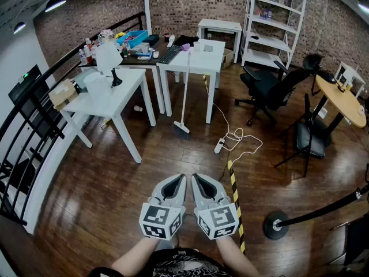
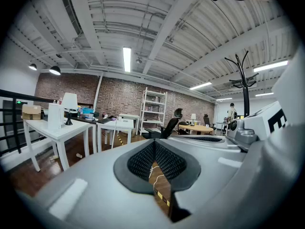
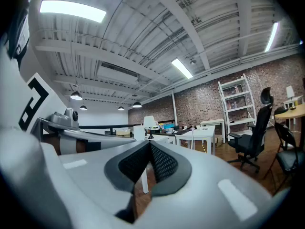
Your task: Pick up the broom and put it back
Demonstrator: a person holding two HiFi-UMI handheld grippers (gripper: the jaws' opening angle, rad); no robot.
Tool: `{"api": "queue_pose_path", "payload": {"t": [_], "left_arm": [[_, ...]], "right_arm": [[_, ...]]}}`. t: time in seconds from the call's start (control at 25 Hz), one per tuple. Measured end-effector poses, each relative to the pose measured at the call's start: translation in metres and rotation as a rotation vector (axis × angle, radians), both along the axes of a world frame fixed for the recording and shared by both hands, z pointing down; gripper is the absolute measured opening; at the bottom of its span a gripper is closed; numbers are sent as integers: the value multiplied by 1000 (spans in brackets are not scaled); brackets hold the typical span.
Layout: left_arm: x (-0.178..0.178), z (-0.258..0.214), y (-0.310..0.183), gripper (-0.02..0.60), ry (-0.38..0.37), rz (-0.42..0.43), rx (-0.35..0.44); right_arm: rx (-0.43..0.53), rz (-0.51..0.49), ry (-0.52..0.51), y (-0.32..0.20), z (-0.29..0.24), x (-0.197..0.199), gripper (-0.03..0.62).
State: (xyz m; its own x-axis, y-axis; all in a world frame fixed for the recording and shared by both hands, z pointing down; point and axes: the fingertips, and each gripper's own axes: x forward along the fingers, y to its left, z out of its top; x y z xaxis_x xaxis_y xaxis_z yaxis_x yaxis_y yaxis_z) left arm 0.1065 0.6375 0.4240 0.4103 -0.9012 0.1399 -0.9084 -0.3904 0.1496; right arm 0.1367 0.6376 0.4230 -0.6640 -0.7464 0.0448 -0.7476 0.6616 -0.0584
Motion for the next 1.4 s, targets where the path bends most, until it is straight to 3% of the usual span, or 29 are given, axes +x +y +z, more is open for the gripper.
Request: {"api": "queue_pose_path", "payload": {"t": [0.24, 0.84, 1.16, 1.4], "left_arm": [[-32, 5, -61, 5, 19, 1, 11], [-166, -7, -257, 5, 55, 81, -10], [-174, -4, -312, 5, 59, 142, -26], [-181, 3, -368, 5, 77, 120, -32]], "right_arm": [[2, 2, -2, -60, 6, -31, 0], [-44, 83, 41, -251, -6, -164, 0], [-62, 111, 34, -306, -7, -184, 0], [-63, 88, 31, -366, 4, -188, 0]]}}
